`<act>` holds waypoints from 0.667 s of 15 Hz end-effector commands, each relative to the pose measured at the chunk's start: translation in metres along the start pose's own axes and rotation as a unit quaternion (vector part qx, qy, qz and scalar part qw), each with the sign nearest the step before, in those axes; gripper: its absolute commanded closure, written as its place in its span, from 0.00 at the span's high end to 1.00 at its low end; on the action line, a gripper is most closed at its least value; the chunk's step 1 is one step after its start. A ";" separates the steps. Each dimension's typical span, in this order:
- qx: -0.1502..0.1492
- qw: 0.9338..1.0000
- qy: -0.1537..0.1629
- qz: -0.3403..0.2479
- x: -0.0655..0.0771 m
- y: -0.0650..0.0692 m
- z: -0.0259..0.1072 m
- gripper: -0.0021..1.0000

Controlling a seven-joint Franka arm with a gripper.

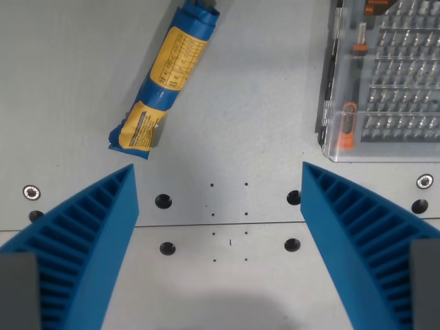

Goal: Move above the blue bag

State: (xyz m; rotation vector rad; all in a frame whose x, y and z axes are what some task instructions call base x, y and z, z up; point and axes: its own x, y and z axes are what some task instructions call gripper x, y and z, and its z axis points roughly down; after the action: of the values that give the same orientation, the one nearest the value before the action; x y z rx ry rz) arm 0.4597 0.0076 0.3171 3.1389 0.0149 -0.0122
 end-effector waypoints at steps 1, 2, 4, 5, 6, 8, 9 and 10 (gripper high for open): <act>0.000 1.000 0.002 0.000 0.000 0.000 -0.002 1.00; 0.000 1.000 0.002 0.000 0.000 0.000 -0.002 1.00; 0.000 1.000 0.003 0.001 0.000 0.000 -0.002 1.00; 0.000 1.000 0.003 0.002 0.000 0.000 -0.002 1.00; 0.000 1.000 0.003 0.004 0.000 0.000 -0.001 1.00; 0.001 1.000 0.003 0.010 0.000 0.000 0.000 1.00; 0.000 1.000 0.003 0.014 0.000 -0.001 0.000 1.00; 0.000 1.000 0.004 0.019 0.000 -0.001 0.001 1.00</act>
State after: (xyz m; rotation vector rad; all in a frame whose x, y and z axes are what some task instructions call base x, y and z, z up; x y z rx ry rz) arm 0.4599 0.0077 0.3157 3.1394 0.0054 -0.0158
